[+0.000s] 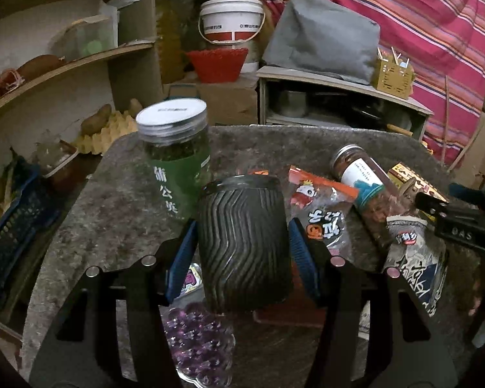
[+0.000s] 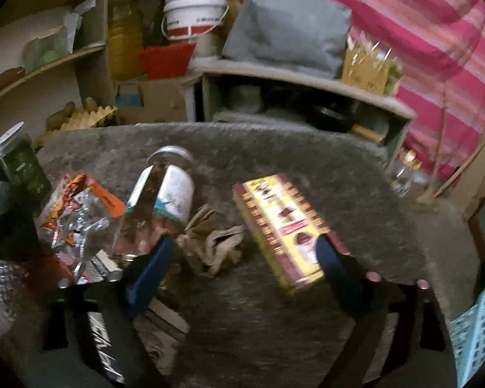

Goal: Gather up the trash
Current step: 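Grasp the brown rag with the right tool while the left tool lifts the black cup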

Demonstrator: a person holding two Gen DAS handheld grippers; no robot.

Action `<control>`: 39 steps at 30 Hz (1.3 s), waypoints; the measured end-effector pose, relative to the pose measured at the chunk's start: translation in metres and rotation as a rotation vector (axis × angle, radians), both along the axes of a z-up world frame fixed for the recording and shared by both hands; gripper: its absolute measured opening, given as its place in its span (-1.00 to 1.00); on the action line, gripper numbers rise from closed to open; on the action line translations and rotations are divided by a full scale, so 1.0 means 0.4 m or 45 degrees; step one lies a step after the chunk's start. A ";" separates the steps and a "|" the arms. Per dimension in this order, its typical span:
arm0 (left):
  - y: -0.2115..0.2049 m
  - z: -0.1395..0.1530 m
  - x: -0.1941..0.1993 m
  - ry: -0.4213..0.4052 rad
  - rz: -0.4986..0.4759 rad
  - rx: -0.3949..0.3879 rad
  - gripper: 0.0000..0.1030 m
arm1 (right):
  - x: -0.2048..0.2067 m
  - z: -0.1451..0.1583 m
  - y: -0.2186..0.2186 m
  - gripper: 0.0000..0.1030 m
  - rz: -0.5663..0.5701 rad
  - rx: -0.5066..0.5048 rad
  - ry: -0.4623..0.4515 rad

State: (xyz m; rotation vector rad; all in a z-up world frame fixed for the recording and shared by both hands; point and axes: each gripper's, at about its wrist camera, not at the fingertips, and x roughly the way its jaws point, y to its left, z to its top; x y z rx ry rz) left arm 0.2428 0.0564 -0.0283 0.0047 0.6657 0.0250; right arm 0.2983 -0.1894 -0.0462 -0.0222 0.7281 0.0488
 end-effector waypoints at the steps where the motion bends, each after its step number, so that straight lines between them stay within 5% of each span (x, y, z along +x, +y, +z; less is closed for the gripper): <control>1: 0.002 -0.002 0.003 0.004 0.000 0.002 0.09 | 0.004 -0.004 0.004 0.60 -0.003 0.002 0.007; 6: 0.005 -0.006 0.009 0.007 -0.010 -0.003 0.09 | 0.025 -0.021 0.006 0.45 -0.020 0.010 0.036; 17: -0.002 -0.006 0.019 0.007 -0.015 -0.008 0.09 | 0.053 -0.048 0.004 0.42 -0.005 0.097 0.080; 20: -0.004 -0.006 0.022 0.007 -0.017 -0.013 0.09 | 0.057 -0.052 0.018 -0.01 0.058 0.121 0.096; 24: -0.007 -0.005 0.023 0.010 -0.018 -0.013 0.09 | 0.055 -0.052 0.031 -0.17 0.083 0.125 0.090; 39: 0.004 0.038 -0.013 -0.036 -0.002 -0.041 0.09 | -0.006 0.016 0.001 -0.24 0.079 0.127 -0.021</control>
